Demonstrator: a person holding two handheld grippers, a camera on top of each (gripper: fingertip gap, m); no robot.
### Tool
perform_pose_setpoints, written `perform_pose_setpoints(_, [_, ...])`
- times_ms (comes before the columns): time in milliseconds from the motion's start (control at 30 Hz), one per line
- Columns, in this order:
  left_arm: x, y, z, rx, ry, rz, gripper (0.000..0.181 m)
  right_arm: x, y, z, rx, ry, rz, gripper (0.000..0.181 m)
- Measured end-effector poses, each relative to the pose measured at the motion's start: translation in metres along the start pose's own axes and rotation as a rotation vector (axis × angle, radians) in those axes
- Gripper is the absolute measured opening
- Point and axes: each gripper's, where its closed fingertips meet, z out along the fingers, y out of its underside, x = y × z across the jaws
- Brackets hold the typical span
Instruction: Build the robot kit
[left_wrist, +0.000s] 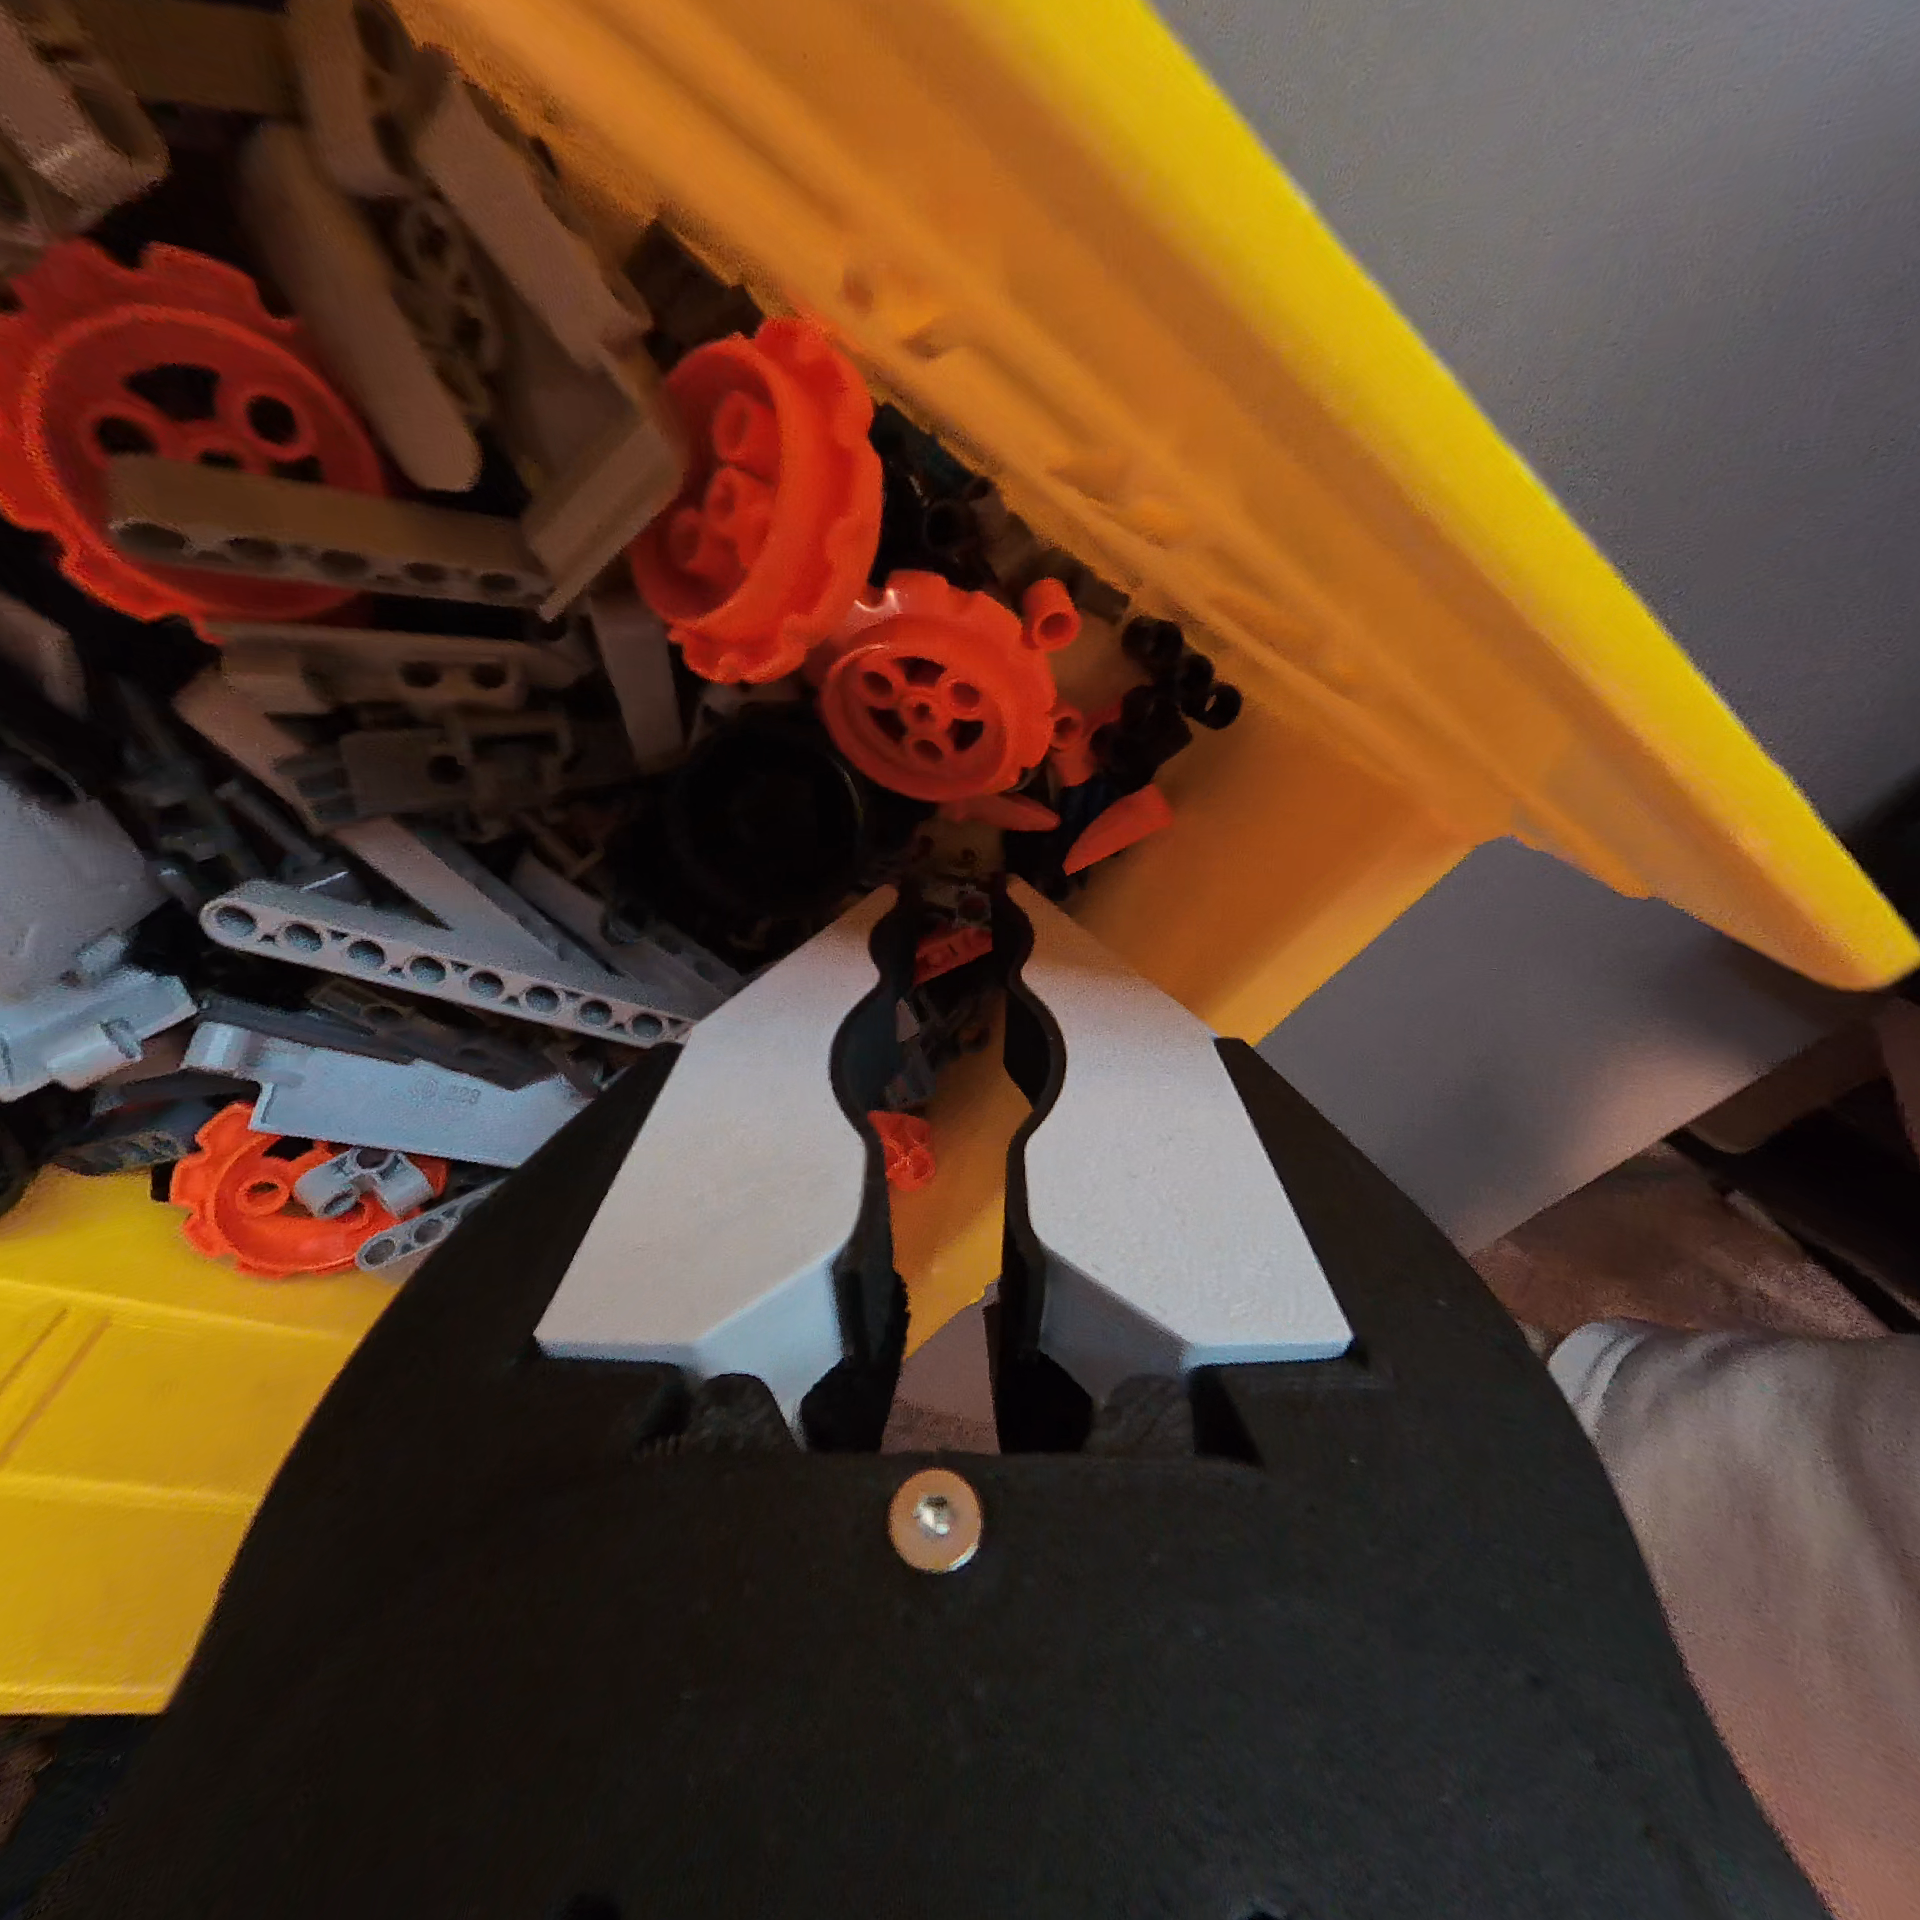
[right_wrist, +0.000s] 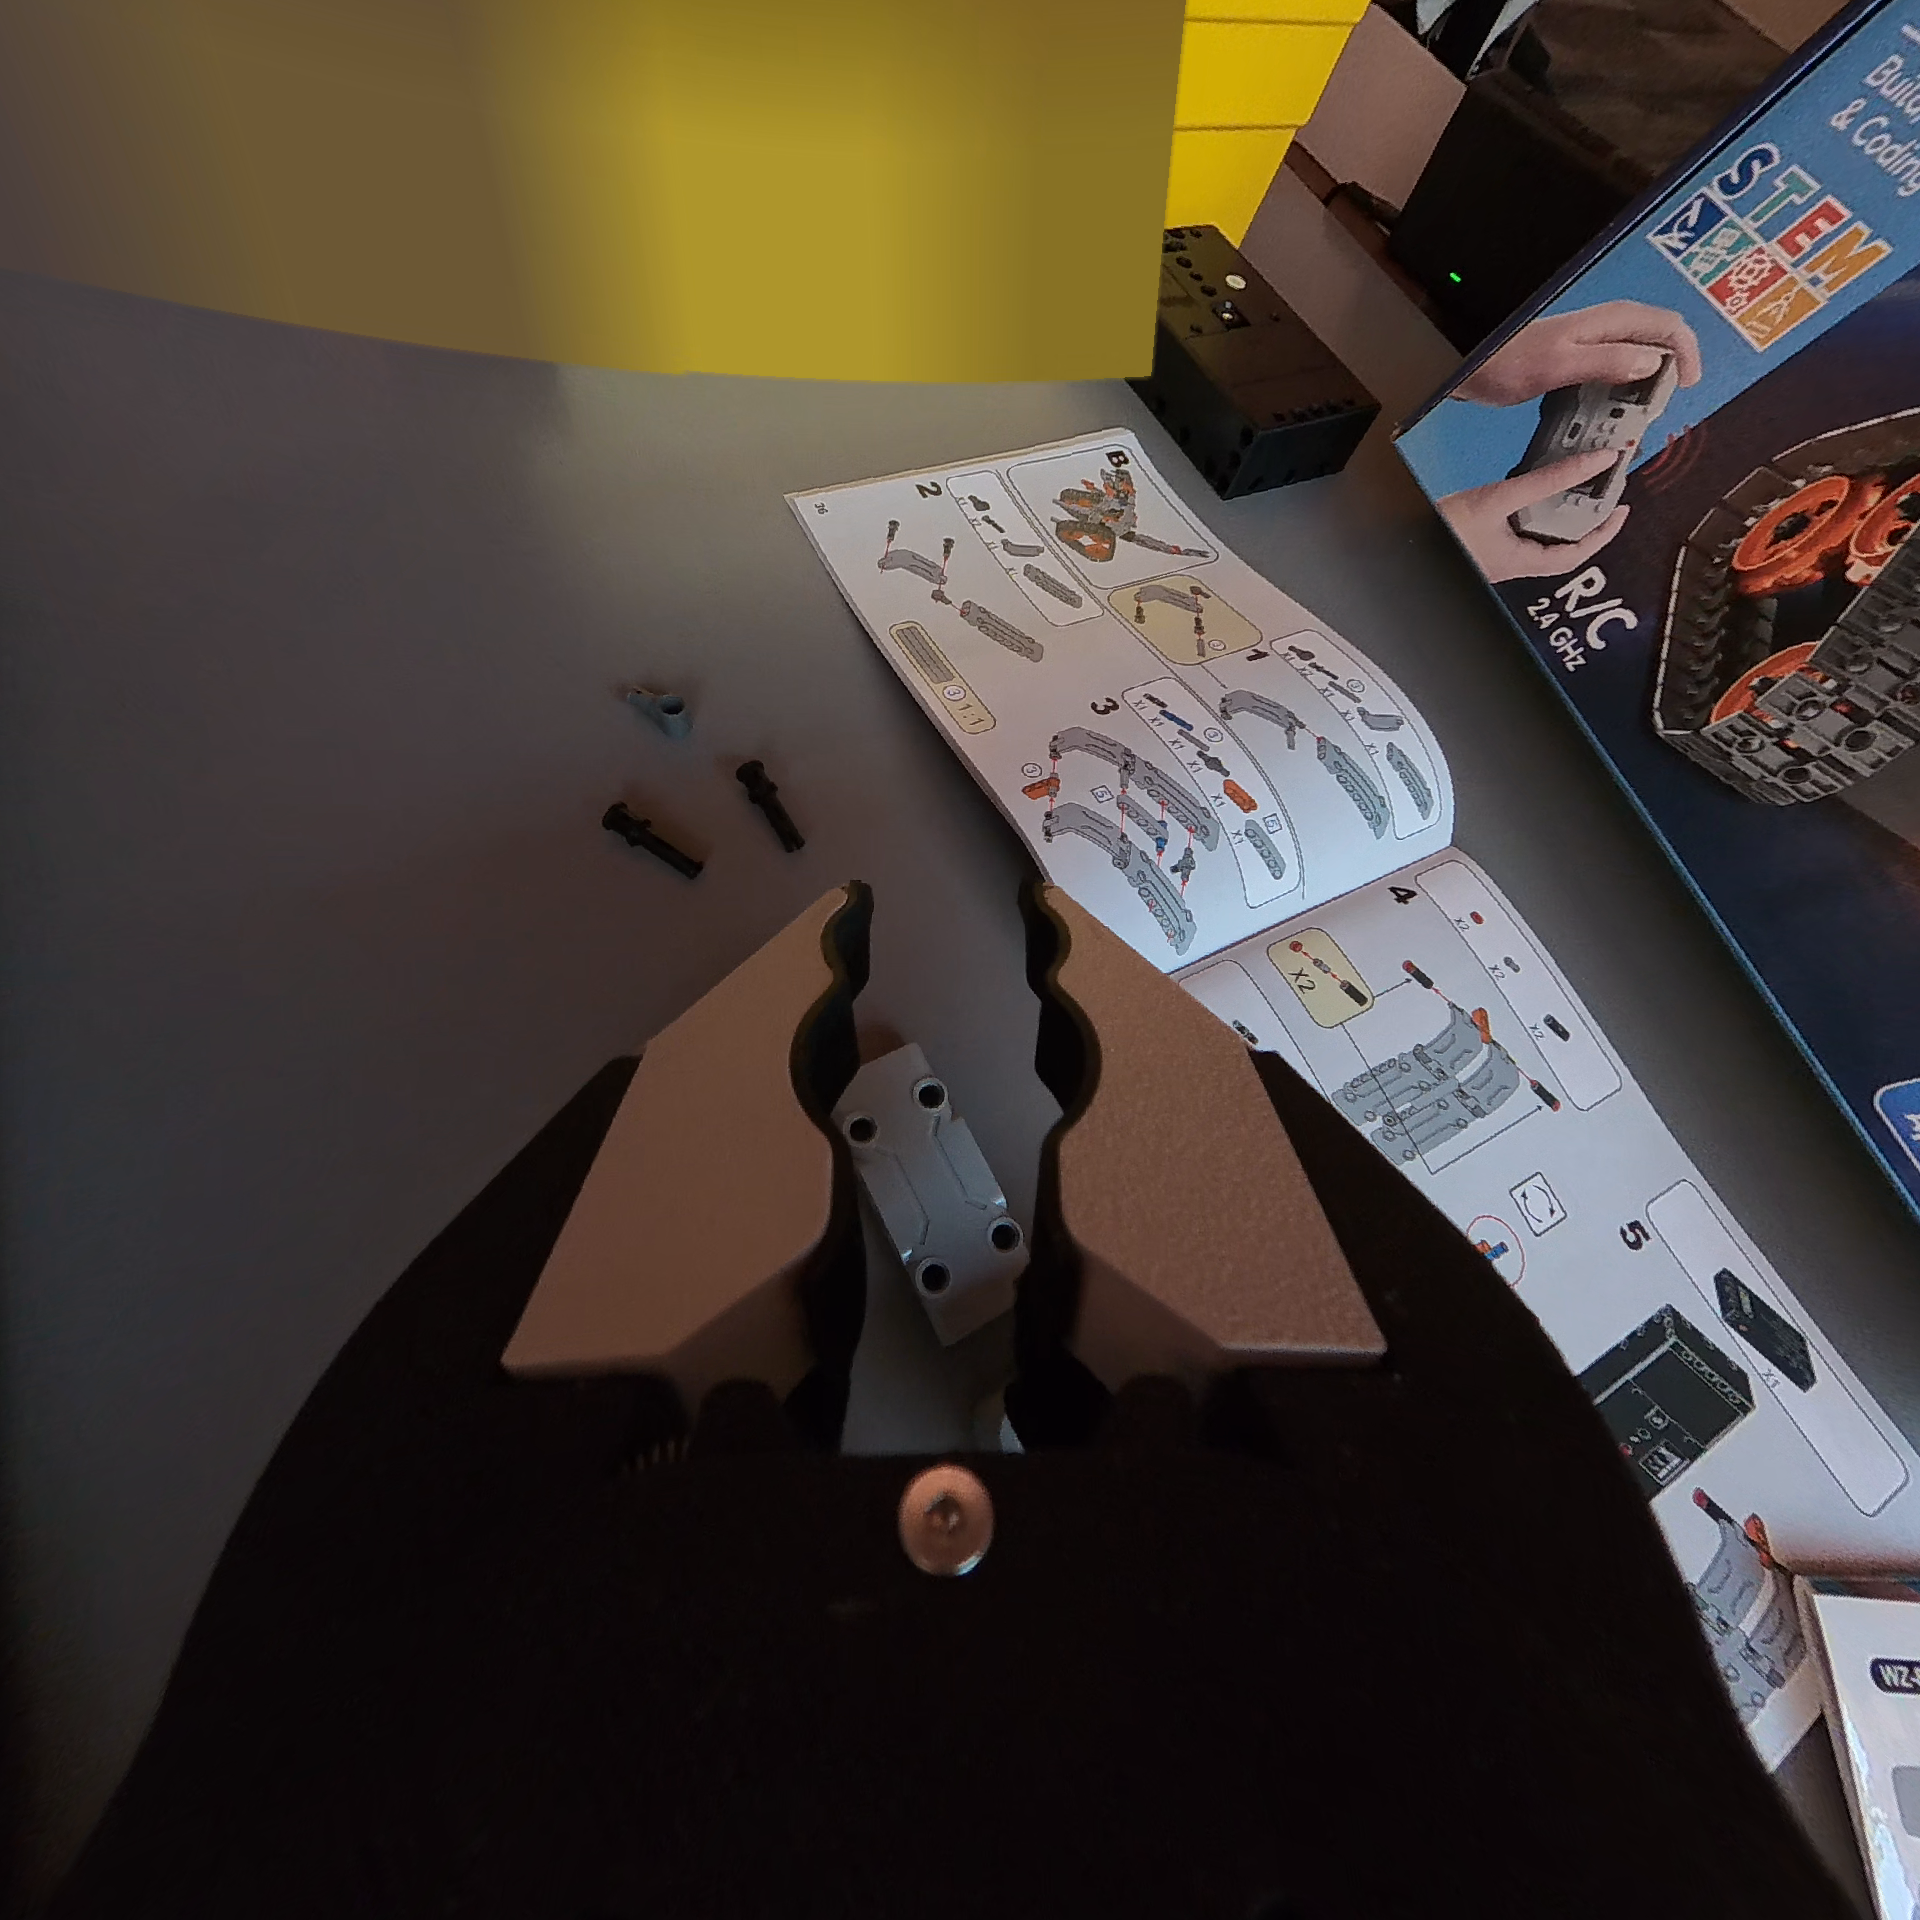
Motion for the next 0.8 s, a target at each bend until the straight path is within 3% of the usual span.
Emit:
perform_pose_setpoints(233, [0.003,-0.004,0.001,0.004,0.015,0.006,0.015,-0.001,0.001,0.000,-0.003,-0.003,-0.001,0.028])
perform_pose_setpoints(533, [0.004,-0.001,0.003,-0.039,-0.078,0.073,0.019,-0.001,0.000,0.000,-0.003,-0.007,0.000,0.028])
perform_pose_setpoints(800, [-0.005,0.009,0.002,-0.073,-0.088,0.015,0.018,-0.002,0.001,0.000,-0.004,-0.010,0.000,0.028])
